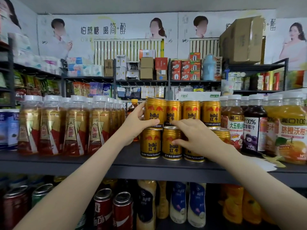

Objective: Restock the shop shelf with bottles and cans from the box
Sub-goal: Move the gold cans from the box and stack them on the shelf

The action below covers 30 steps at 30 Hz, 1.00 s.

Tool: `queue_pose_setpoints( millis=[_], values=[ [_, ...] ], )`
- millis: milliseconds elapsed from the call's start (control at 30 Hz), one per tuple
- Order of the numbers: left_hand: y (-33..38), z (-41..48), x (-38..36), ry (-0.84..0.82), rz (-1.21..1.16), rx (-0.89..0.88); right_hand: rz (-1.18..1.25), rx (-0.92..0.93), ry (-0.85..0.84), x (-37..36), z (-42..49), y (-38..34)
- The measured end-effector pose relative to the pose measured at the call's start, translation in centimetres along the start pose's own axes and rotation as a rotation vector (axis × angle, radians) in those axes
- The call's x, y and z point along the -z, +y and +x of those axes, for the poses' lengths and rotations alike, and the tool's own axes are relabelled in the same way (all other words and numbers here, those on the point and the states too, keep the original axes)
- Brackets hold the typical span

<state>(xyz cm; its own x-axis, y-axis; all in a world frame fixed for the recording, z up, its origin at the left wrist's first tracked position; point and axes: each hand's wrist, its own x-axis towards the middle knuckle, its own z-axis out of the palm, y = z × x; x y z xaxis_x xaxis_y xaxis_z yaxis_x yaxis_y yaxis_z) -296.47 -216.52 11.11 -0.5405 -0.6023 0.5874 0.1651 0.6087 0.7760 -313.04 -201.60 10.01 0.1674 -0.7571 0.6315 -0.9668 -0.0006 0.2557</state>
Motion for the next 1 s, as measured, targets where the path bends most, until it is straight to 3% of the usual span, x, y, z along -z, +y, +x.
queue_pose_setpoints(
  millis=[133,367,533,833,1000],
  values=[
    [-0.5,0.0,0.2,-0.011,-0.041,-0.013,-0.170,0.103,0.045,-1.7,-0.4,-0.4],
    [-1.1,-0.2,-0.2,0.049,-0.077,-0.027,-0.156,0.093,0.070,-2.1,-0.3,-0.5],
    [-1.6,-0.9,-0.7,0.121,0.000,-0.069,-0.193,0.100,0.096,-2.6,-0.5,-0.2],
    [-2.4,-4.0,-1.4,-0.033,0.384,-0.177,-0.153,0.116,0.120,-2.7,-0.4,0.2],
    [-2.4,-4.3,-1.5,-0.027,0.398,-0.170,-0.046,0.091,0.048,-1.9,-0.4,0.7]
  ],
)
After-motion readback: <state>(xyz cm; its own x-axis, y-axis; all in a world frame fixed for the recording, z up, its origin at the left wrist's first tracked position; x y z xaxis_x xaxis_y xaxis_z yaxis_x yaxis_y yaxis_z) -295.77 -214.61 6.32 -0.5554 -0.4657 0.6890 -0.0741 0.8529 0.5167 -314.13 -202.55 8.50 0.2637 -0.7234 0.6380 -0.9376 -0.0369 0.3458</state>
